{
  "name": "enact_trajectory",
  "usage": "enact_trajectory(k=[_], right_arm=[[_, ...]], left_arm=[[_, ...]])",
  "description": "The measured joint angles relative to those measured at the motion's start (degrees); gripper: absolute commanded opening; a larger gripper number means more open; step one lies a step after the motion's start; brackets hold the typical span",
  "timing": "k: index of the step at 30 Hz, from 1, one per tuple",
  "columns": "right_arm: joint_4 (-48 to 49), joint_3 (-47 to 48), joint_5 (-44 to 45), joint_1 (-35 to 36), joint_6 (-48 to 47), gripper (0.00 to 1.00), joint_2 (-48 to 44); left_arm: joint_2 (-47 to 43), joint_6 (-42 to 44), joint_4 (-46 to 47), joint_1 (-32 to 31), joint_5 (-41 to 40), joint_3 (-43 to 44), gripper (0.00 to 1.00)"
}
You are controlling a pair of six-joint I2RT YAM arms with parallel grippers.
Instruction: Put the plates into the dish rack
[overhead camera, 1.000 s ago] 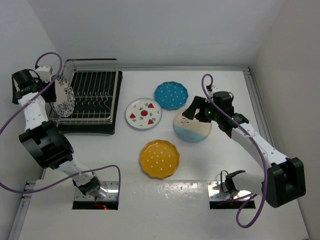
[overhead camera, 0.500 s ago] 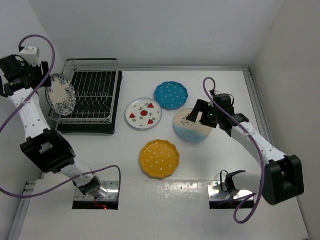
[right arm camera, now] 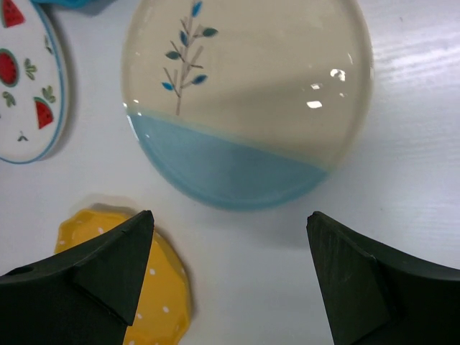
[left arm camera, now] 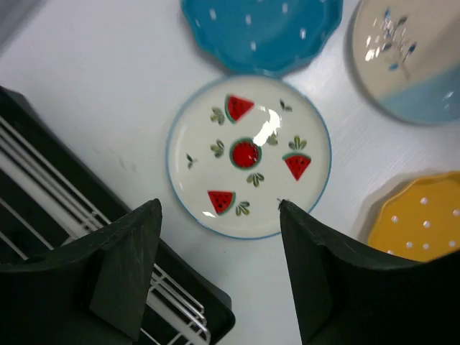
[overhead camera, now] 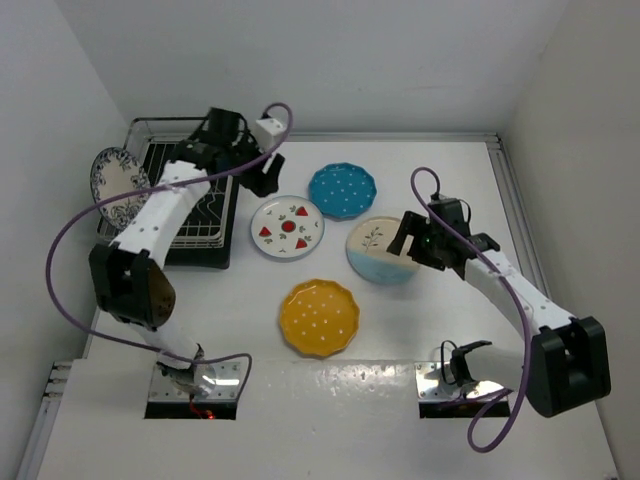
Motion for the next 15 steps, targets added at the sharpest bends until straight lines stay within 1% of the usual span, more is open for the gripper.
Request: enact_trajectory(k=[3, 5, 9, 13, 15], right_arm=[[-0.76, -3.06, 1.44, -0.09, 0.92, 0.87, -3.17], [-1.27, -5.25, 2.62, -0.35, 1.49, 0.87, -5.68], [-1.77, -8.61, 3.96, -0.52, 2.71, 0.87, -8.83], [-2.27, -10.97, 4.00, -0.83, 3.78, 0.85, -10.03], [-2.45, -11.37, 3.91, -0.83, 4.11, 0.82, -10.05]], left_arm=[[4.31, -0.24, 0.42, -2.69, -4.44, -3.15, 0.71], [7.50, -0.92, 1.14, -3.23, -7.45, -5.01, 0.71], [13.00, -2.89, 3.17, -3.30, -11.76, -5.66, 0.71], [16.74, -4.74, 4.24, -3.21, -10.36, -4.09, 0.71], [18.23, -5.64, 4.90, -3.23, -8.41, -2.34, 0.71]])
